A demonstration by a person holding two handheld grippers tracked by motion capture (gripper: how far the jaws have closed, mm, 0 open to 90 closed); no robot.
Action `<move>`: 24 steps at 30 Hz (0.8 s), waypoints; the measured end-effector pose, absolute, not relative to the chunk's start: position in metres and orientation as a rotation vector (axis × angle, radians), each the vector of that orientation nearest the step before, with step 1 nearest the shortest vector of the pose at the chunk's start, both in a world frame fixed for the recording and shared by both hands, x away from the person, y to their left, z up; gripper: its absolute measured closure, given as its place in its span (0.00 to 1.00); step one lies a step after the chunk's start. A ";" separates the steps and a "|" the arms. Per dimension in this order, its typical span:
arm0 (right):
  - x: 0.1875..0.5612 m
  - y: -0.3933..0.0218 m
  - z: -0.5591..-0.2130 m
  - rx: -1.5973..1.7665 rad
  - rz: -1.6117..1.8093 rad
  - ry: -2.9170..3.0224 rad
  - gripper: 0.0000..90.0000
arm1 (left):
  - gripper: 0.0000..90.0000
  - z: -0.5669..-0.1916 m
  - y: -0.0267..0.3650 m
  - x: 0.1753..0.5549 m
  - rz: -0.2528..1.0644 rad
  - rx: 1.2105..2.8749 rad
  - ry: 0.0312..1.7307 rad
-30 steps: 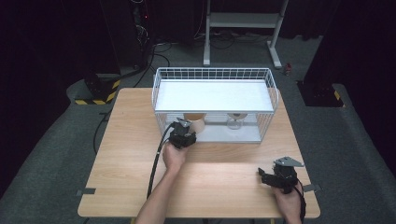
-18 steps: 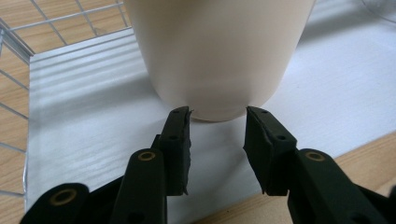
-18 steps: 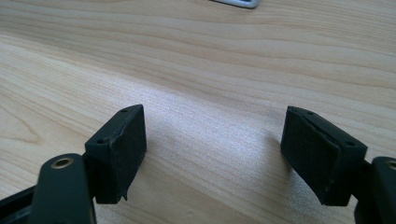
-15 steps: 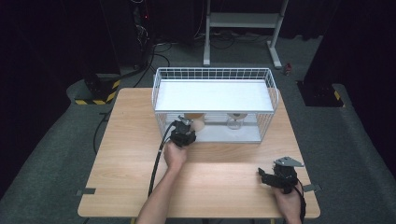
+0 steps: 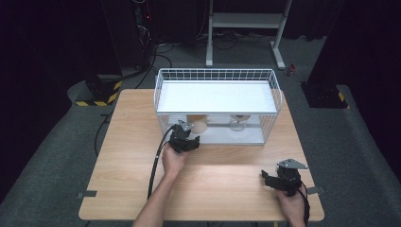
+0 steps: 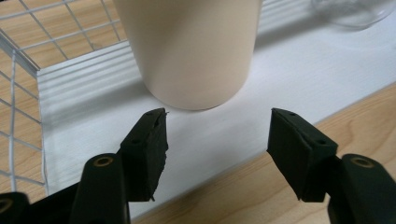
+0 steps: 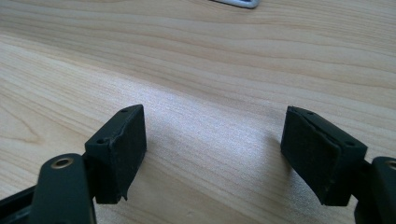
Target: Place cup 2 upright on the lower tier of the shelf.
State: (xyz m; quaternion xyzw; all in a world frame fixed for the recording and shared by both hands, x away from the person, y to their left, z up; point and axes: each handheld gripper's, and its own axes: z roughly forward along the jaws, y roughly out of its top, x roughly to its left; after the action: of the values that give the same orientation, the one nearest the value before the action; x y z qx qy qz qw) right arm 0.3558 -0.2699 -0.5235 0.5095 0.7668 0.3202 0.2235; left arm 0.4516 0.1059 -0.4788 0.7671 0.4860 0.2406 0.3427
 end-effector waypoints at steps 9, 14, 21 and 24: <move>0.356 -0.270 -0.524 1.407 0.884 2.117 0.25 | 0.37 -0.476 0.109 0.442 0.596 1.973 1.245; 0.356 -0.270 -0.524 1.406 0.884 2.117 0.25 | 0.35 -0.476 0.111 0.436 0.590 1.993 1.235; 0.356 -0.270 -0.524 1.406 0.884 2.117 0.25 | 0.34 -0.468 0.116 0.426 0.584 1.957 1.212; 0.356 -0.270 -0.524 1.406 0.884 2.117 0.25 | 0.34 -0.468 0.118 0.422 0.580 1.956 1.209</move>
State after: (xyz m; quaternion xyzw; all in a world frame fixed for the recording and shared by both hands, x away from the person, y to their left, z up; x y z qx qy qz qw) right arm 0.3558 -0.2699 -0.5236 0.5093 0.7669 0.3202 0.2235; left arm 0.4224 0.1185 -0.4678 0.7643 0.4724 0.2265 0.3759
